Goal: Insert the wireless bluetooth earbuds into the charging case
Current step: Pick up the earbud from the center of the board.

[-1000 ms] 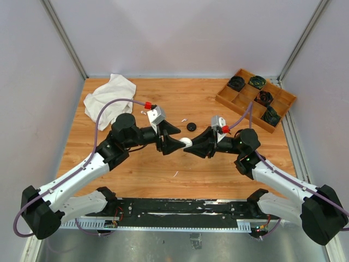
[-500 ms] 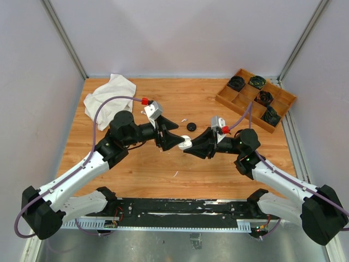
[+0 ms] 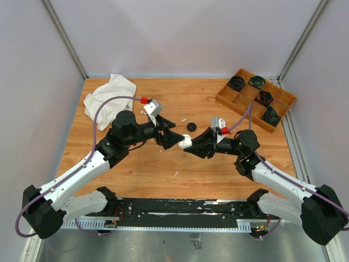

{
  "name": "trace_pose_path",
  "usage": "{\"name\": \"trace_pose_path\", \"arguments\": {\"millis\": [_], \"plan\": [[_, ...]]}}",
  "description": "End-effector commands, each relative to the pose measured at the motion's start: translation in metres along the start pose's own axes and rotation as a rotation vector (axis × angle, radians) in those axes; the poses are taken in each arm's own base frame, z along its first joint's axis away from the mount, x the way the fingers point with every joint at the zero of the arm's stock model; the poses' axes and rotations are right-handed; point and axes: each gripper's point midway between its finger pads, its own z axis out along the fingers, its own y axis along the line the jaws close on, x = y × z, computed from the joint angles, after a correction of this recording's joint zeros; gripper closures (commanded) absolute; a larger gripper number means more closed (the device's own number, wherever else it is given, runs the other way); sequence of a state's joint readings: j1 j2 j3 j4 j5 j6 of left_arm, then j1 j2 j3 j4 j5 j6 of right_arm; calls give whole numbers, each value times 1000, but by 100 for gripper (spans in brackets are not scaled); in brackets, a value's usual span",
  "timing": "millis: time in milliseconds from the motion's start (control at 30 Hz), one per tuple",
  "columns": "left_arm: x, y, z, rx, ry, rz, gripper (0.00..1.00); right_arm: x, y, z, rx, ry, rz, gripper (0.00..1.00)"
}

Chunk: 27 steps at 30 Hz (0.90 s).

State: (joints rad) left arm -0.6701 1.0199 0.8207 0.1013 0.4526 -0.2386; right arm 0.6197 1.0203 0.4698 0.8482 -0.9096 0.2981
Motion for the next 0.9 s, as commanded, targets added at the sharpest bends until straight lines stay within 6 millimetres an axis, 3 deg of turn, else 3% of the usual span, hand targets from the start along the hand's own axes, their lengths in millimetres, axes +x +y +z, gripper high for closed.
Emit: {"name": "trace_pose_path", "arguments": {"millis": [0, 67, 267, 567, 867], "plan": [[-16, 25, -9, -174, -55, -56, 17, 7, -3, -1, 32, -7, -58, 99], [-10, 44, -15, -296, -57, -105, 14, 12, -9, -2, 62, -2, -64, 99], [38, 111, -50, -721, -9, -301, 6, 28, -19, -7, 117, 23, -75, 99], [107, 172, -101, -1082, 24, -537, 1, 40, -23, -17, 178, 42, -86, 99], [116, 218, -124, -1186, 8, -569, 1, 39, -24, -19, 191, 37, -97, 98]]}}
